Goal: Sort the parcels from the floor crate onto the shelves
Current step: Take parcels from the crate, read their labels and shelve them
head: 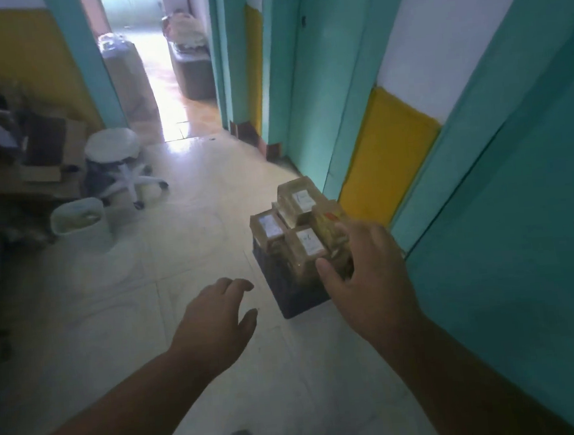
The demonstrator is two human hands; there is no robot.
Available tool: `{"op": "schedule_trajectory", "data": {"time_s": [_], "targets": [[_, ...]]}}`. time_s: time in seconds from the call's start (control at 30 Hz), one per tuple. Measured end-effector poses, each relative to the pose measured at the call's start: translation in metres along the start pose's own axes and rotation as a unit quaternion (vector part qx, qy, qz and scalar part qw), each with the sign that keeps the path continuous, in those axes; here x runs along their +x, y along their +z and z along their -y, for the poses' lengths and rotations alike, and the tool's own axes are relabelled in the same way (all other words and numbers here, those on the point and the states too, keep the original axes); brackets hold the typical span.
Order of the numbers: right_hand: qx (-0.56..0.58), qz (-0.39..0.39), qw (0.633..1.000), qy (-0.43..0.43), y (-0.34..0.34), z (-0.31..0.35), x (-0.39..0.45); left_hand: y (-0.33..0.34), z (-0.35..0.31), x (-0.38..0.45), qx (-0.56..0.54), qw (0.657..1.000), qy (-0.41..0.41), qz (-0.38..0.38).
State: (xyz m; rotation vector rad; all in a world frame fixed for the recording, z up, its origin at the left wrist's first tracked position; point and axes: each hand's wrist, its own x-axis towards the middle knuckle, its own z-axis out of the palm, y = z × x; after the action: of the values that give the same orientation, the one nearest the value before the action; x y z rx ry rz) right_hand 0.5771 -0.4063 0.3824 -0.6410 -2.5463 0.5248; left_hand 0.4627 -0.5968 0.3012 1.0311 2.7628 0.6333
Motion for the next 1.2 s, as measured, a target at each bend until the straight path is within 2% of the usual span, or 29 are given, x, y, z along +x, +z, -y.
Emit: {"op": "schedule_trajectory", "data": {"time_s": [0.17, 0.47, 0.67, 0.77, 0.97, 1.2], "targets": [[-0.024, -0.012, 0.998, 0.059, 0.02, -0.042, 0.079, 0.015, -0.004, 0.125, -0.014, 0.997, 0.065, 0.039], [-0.042, 0.044, 0.996, 0.068, 0.082, -0.122, 0.241, 0.046, -0.001, 0.317, -0.027, 0.996, 0.031, 0.082], [-0.03, 0.034, 0.992, 0.114, 0.145, -0.139, 0.329, 0.051, 0.029, 0.435, -0.01, 0.989, 0.047, 0.14], [-0.041, 0.003, 0.99, 0.135, 0.176, -0.142, 0.359, 0.06, 0.042, 0.496, -0.007, 0.979, 0.094, 0.181], [-0.091, -0.046, 0.963, 0.25, 0.235, -0.141, 0.402, 0.103, 0.076, 0.618, 0.029, 0.941, 0.22, 0.257], [-0.122, -0.048, 0.923, 0.362, 0.276, -0.189, 0.4, 0.189, 0.066, 0.67, 0.03, 0.884, 0.237, 0.402]]}}
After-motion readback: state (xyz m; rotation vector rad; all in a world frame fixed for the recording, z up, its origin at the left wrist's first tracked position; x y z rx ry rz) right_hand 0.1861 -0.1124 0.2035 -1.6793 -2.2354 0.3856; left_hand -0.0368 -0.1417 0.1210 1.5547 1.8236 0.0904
